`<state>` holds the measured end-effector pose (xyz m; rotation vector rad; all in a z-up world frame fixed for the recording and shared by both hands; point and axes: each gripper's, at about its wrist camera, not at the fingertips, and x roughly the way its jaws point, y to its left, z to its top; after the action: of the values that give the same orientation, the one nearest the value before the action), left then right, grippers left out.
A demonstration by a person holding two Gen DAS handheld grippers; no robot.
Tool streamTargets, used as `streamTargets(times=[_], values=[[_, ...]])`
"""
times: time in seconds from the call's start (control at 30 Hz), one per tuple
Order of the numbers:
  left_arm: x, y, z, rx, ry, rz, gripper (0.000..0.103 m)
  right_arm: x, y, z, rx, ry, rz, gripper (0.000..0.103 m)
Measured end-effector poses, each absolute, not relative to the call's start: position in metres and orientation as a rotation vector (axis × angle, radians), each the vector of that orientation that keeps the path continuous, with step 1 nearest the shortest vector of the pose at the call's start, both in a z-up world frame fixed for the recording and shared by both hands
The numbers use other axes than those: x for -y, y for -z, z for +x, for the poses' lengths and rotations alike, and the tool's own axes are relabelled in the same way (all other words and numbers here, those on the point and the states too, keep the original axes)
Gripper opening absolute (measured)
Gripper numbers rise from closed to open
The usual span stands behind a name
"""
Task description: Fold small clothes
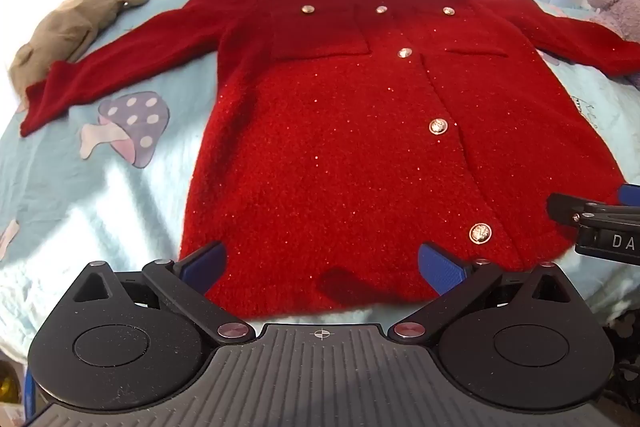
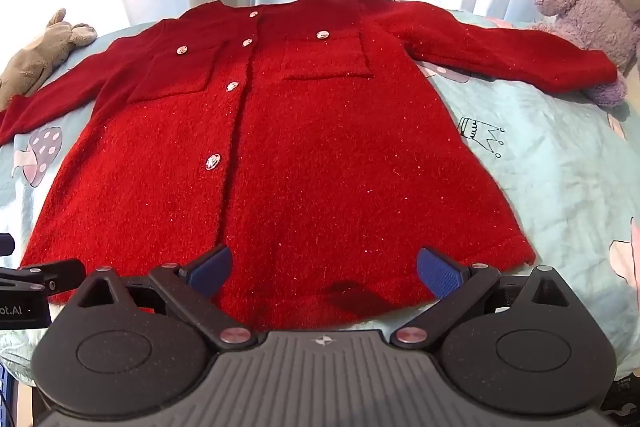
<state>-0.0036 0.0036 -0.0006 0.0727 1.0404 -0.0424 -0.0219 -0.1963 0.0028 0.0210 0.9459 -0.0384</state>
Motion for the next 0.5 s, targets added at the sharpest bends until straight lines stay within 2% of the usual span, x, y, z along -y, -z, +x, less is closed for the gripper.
streamTargets(times=[0.5], values=[[-0.0060,-0.0004,-0.0081,-1.034,0.037,0.072,0.103,0.1961,-0.0014,-0.0210,-0.935,0.035,0.026,0.099]])
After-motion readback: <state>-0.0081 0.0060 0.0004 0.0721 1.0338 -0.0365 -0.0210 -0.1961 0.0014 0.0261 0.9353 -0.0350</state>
